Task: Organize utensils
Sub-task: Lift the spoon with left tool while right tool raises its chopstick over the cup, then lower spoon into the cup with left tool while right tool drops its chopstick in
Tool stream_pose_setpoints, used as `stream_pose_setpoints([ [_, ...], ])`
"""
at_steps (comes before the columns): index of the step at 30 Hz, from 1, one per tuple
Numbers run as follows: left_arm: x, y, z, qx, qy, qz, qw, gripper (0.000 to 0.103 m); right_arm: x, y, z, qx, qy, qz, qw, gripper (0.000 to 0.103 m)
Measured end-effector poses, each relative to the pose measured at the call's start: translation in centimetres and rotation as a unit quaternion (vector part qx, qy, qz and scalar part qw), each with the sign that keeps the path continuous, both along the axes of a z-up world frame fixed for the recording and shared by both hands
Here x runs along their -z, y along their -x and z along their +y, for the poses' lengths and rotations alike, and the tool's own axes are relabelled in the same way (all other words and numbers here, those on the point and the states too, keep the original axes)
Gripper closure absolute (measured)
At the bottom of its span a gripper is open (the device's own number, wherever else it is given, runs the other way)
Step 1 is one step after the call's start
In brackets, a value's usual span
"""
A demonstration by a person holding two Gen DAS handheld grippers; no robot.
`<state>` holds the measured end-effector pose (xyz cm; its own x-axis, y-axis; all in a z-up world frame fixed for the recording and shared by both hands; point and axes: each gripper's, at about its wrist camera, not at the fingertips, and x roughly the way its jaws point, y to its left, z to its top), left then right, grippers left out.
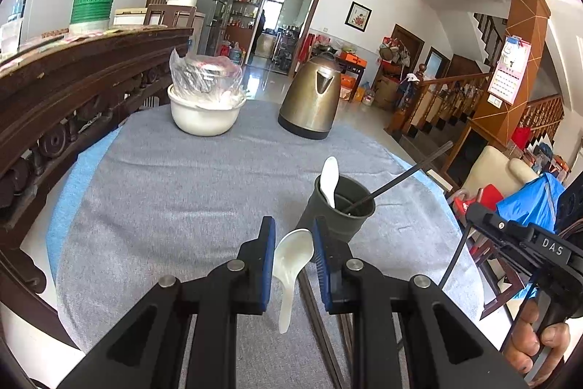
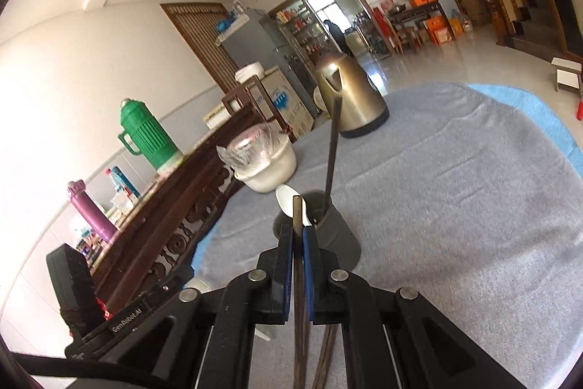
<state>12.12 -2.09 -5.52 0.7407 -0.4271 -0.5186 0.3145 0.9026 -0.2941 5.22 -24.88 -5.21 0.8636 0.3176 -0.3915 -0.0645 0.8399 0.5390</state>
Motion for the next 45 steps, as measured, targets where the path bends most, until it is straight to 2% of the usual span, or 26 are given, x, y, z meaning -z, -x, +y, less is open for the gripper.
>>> stream_pose_setpoints([
  [14,-3.3,1.6,-0.4,0.012,0.016,-0.036,0.9992,0.081,-3.0,1.5,-0.5,0.021,0.000,-0.047,0.999,0.097],
  [29,-4.6,2.1,0.0,0.011,0.027,-0.049,0.9984,0.081,-6.6,3.4,-1.2,0.047,0.000,-0.091,0.995,0.097],
  [45,-6.7,1.6,-0.3,0.015,0.018,-0.073,0.9971,0.081,-10.2,2.7,-1.8,0.055,0.007,-0.106,0.993,0.097],
])
